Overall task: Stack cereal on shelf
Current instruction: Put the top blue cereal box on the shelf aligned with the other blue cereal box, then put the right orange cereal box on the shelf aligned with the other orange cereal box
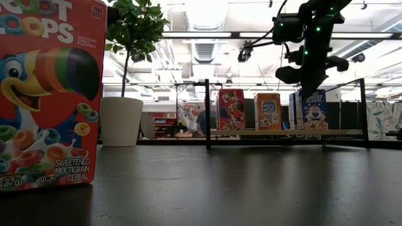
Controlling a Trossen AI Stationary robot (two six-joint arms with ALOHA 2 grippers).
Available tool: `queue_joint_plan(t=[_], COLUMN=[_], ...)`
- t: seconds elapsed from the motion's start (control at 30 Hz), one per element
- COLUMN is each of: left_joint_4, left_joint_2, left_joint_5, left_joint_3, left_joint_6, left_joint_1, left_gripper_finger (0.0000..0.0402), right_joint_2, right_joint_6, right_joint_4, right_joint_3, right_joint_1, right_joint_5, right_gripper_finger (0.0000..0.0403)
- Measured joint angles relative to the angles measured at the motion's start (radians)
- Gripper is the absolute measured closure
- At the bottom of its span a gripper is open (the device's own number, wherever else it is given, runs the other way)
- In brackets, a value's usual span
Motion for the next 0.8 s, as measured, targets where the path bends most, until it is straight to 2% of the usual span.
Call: queue_joint_plan(t=[0.13, 0.3, 0.63, 0.73, 0.8], left_joint_4=[-0.003, 0.012, 0.139, 0.161, 0.163], left_joint_2=[0.0, 0.0, 0.0, 0.0, 0.0], left_joint_5=[0.0, 0.0, 0.0, 0.0, 0.0], left_joint_3=[0.0, 0.0, 0.0, 0.0, 0.0], left_joint_6=[0.0, -0.014, -0.078, -0.083, -0.089], left_joint_1=[0.0, 0.0, 0.0, 0.0, 0.0], left_gripper_finger=[0.0357, 0.0357, 0.0357, 0.0357, 0.0357], right_joint_2=[-0.007, -0.031, -0.104, -0.106, -0.103], right_joint_6=[-0.001, -0.044, -0.255, -0.262, -0.257], right_joint_4=[0.002, 0.033, 0.352, 0.38, 0.386], right_joint_3=[0.016, 0.03, -0.008, -0.009, -0.009], right_joint_1=[0.025, 0.12, 0.456, 0.536, 0.58], right_joint_5=[-0.028, -0.026, 0.018, -0.047, -0.161], right_gripper_finger=[0.0394, 0.0394, 0.0394, 0.0394, 0.0394])
